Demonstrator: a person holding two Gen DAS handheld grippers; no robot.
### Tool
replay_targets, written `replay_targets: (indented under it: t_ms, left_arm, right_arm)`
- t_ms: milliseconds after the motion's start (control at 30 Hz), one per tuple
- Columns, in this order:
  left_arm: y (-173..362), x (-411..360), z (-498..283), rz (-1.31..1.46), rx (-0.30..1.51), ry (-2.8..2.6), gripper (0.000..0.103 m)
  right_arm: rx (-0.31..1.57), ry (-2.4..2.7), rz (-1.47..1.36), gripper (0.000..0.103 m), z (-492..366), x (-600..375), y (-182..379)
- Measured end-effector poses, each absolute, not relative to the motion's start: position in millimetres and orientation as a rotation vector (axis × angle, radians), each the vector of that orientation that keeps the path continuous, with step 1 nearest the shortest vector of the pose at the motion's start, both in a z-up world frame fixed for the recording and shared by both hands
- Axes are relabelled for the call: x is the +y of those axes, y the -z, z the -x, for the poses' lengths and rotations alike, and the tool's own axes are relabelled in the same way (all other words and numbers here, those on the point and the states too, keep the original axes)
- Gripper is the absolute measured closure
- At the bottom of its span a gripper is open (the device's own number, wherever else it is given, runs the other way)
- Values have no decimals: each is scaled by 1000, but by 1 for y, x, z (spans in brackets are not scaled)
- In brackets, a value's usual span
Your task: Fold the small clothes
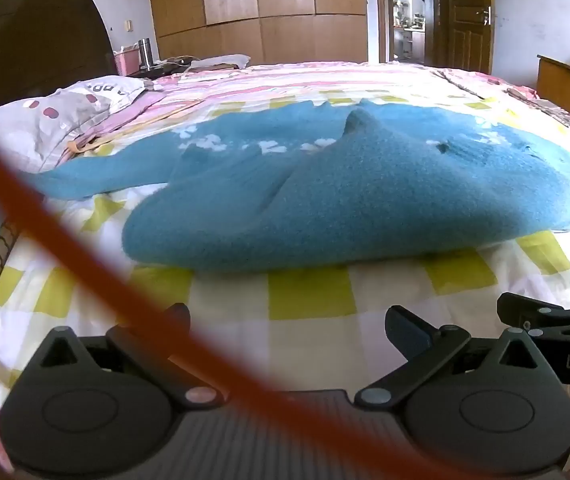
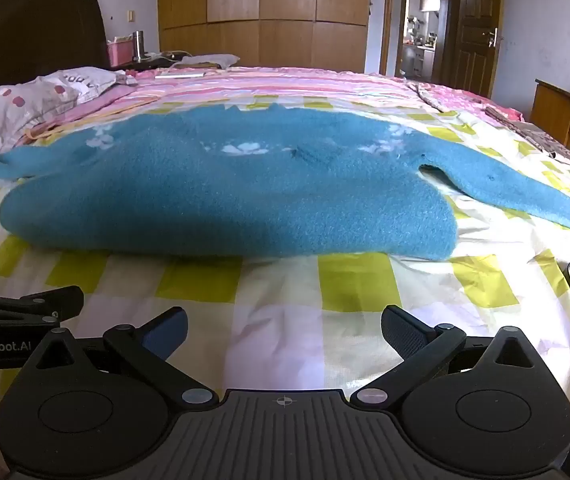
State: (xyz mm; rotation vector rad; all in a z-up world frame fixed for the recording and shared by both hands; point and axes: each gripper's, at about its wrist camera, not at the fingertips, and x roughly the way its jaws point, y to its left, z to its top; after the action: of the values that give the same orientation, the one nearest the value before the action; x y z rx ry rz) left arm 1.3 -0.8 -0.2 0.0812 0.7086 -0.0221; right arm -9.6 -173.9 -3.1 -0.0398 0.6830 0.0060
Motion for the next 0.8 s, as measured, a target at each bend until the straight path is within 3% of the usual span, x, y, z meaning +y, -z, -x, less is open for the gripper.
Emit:
replay_targets:
  t_ms: [800]
  left_arm:
    - [9, 4, -3, -50, 748, 49, 0]
  right_arm:
    - [700, -15, 29, 0, 9, -174, 7]
